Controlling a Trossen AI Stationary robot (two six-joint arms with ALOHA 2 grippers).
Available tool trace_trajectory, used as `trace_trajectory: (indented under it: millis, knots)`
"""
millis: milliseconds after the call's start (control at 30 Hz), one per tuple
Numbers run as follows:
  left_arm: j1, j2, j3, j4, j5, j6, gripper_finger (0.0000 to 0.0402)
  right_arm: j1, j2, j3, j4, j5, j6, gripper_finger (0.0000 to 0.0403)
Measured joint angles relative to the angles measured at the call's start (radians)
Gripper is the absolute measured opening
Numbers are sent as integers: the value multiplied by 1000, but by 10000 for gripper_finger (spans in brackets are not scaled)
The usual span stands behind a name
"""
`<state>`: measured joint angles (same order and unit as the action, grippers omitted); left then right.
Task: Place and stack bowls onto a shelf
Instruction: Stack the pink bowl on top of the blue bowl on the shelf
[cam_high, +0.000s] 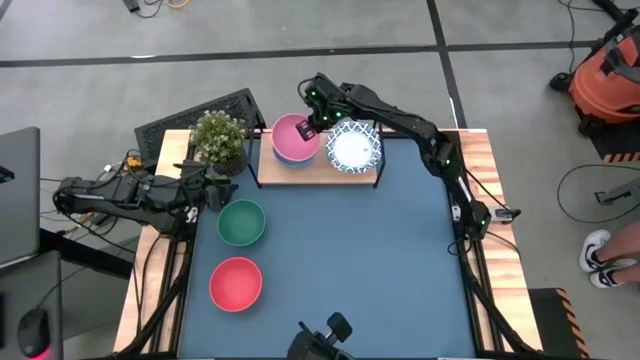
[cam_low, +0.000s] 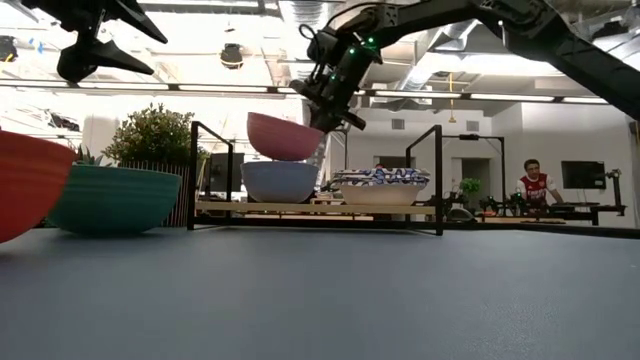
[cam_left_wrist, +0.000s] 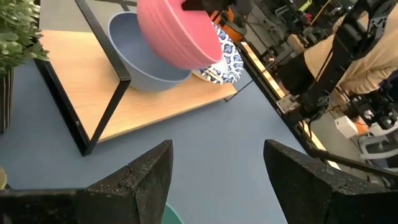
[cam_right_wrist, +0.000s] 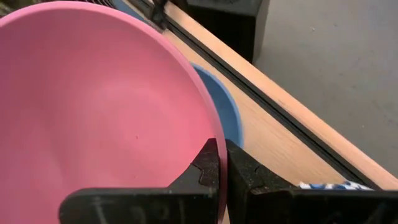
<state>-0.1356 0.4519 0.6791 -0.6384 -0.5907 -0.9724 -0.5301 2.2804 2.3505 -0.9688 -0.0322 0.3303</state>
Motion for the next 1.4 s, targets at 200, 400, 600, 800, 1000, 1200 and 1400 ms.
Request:
trace_trajectory:
  millis: [200, 400, 600, 800, 1000, 1200, 1400]
  knots:
    - [0, 0, 0, 0, -9, -17, 235, -10, 0, 1, 7, -21, -16, 24]
    - [0, 0, 0, 0, -19, -20, 235, -11, 0, 1, 5, -23, -26, 29]
    - [0, 0, 0, 0, -20, -35, 235, -4, 0, 1, 21, -26, -77, 35]
    - [0, 0, 0, 0, -20, -35, 235, -2, 0, 1, 49, -26, -81, 64]
    - [0, 0, 0, 0, -24, -33, 235, -10, 0, 1, 53, -25, -112, 91]
    - [0, 0, 0, 0, -24, -24, 235, -22, 0, 1, 85, -55, -122, 145]
    - [0, 0, 0, 0, -24, -22, 235, -23, -1, 1, 127, -67, -122, 195]
